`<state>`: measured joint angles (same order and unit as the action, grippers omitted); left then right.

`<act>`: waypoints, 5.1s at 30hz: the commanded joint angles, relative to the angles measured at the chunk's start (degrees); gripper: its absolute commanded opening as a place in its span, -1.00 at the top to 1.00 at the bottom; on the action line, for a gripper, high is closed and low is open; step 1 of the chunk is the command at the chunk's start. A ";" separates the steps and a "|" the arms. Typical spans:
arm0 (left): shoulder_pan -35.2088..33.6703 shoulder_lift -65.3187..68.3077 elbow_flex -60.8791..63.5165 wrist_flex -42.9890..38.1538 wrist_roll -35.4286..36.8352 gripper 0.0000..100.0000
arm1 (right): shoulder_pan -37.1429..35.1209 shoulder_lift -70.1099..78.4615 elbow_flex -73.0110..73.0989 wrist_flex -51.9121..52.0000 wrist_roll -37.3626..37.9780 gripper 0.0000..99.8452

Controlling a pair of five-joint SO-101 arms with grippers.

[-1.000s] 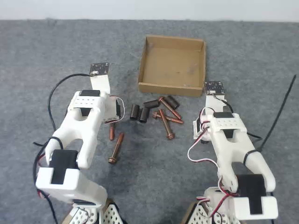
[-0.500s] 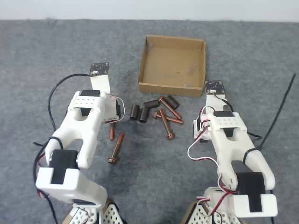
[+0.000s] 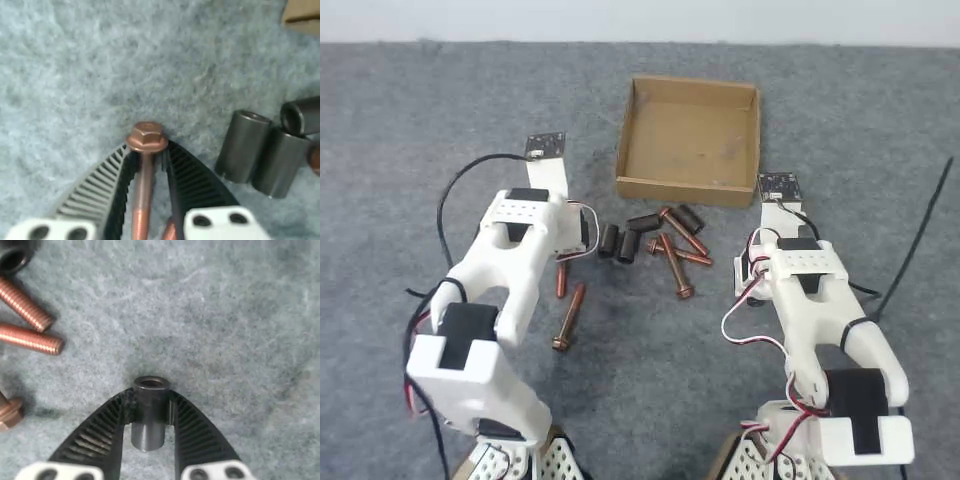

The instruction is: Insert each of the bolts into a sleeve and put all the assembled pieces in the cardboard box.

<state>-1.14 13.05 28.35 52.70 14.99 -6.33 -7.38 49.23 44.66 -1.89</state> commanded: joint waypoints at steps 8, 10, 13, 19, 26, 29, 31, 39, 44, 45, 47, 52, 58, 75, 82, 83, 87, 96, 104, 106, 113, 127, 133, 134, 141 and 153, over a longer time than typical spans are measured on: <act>0.88 0.18 -2.59 0.26 0.62 0.98 | 0.31 -0.40 -2.55 -0.48 1.14 0.99; 0.35 -0.70 -2.68 1.58 0.62 0.98 | 0.31 -0.40 -2.55 -0.48 1.14 0.99; -2.11 -4.31 -1.19 2.02 0.62 0.98 | 0.31 -0.48 -2.55 -0.57 1.05 0.99; -3.25 -11.60 7.96 -7.38 0.88 0.98 | -1.54 -0.48 -5.80 -1.19 0.97 0.99; -3.52 -13.54 10.77 -10.64 0.97 0.98 | -3.47 0.13 -12.48 -7.16 0.97 0.99; -3.52 -13.54 10.86 -10.64 0.97 0.98 | -3.56 0.04 -12.84 -16.57 0.97 0.99; -3.52 -13.54 10.86 -10.64 0.97 0.98 | -3.56 0.13 -12.66 -23.69 1.05 0.99; -3.60 -13.54 10.86 -10.64 0.97 0.98 | -6.55 1.63 -12.66 -48.75 1.05 0.99; -3.60 -13.54 10.86 -10.73 0.97 0.98 | -10.95 9.10 -12.66 -64.31 1.05 0.99; -3.60 -13.54 10.86 -10.73 0.97 0.98 | -11.91 10.86 -12.66 -67.91 1.05 0.99; -3.60 -13.54 10.86 -10.73 0.97 0.98 | -13.67 14.37 -12.75 -75.47 1.05 0.99; -3.60 -13.54 10.77 -10.73 0.97 0.98 | -17.54 22.37 -12.40 -94.37 1.05 0.99; -3.69 -13.54 10.77 -11.96 0.97 0.98 | -22.20 26.24 -4.13 -110.20 1.14 0.99; -3.69 -13.54 10.95 -12.31 1.05 0.98 | -33.36 26.24 27.25 -144.92 11.34 0.99; -3.69 -13.54 10.95 -12.31 1.05 0.98 | -34.77 25.63 34.46 -145.45 10.99 0.99; -3.69 -13.54 10.95 -12.31 1.05 0.98 | -35.12 24.84 35.69 -145.45 10.90 0.99; -3.69 -13.54 10.95 -12.40 1.05 0.98 | -37.93 20.09 41.58 -145.45 10.90 0.99; -3.52 -14.07 10.68 -12.48 1.05 0.98 | -38.20 12.53 46.59 -144.48 5.54 0.99; -3.69 -15.38 10.15 -23.38 1.05 0.98 | -38.20 12.62 46.51 -144.48 5.19 0.99; -3.43 -17.76 10.24 -26.29 1.05 0.98 | -38.20 12.62 46.51 -144.48 5.19 0.99; -3.08 -29.71 10.59 -32.35 1.05 0.98 | -38.29 12.62 46.42 -144.48 5.19 0.99; 7.91 -65.14 36.53 -46.86 1.05 0.98 | -38.29 12.62 46.33 -144.48 5.10 0.99; 12.31 -81.32 44.88 -44.84 1.05 0.98 | -38.29 12.62 46.51 -144.48 5.10 0.99; 12.92 -83.69 45.67 -43.08 1.05 0.98 | -38.29 12.53 46.51 -144.48 5.10 0.99; 18.02 -98.11 48.48 -29.36 1.05 0.98 | -38.11 12.53 46.59 -144.48 5.10 0.99; 21.36 -109.27 55.52 -22.15 0.88 0.98 | -38.02 12.09 46.68 -144.75 5.10 0.99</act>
<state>20.04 -93.41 82.86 30.55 15.34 -44.57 7.91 93.98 -98.99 4.09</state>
